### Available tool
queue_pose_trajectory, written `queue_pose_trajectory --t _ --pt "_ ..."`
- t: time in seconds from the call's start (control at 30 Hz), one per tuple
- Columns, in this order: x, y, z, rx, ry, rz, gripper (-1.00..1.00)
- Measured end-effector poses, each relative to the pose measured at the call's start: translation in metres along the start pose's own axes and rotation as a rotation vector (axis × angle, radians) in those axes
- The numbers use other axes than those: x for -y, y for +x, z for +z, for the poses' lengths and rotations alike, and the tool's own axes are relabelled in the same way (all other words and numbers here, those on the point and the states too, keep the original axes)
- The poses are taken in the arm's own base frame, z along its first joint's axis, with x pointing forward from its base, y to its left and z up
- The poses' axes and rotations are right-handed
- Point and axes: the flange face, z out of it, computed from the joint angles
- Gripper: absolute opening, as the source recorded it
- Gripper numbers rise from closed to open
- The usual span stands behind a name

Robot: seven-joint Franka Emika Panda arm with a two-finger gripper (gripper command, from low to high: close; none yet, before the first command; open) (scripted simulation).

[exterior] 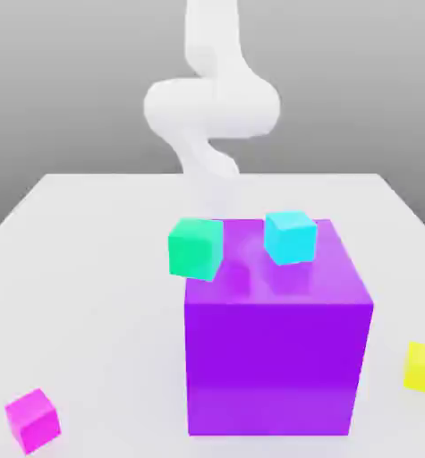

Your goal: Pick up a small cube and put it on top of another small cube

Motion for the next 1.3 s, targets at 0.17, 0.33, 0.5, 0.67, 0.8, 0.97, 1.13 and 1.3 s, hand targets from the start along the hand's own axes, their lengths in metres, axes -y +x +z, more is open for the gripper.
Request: queue_pose_trajectory --t 0.17,0.33,0.5,0.67,0.8,0.97,1.13,1.3 --pt "0.033 -0.050 0.097 0.153 -0.038 -0.194 0.00" --pt "0.053 -0.121 0.181 0.298 -0.069 -0.391 0.00" --pt "0.059 -0.210 0.252 0.439 -0.094 -0.594 0.00" --pt "0.051 -0.322 0.302 0.584 -0.105 -0.827 0.00" --pt "0.021 -0.394 0.338 0.689 -0.130 -0.975 0.00" --pt "-0.014 -0.456 0.378 0.754 -0.140 -1.073 0.00" --pt "-0.026 -0.470 0.396 0.756 -0.141 -1.076 -1.00" --pt "-0.024 -0.468 0.393 0.757 -0.141 -1.077 -1.00"
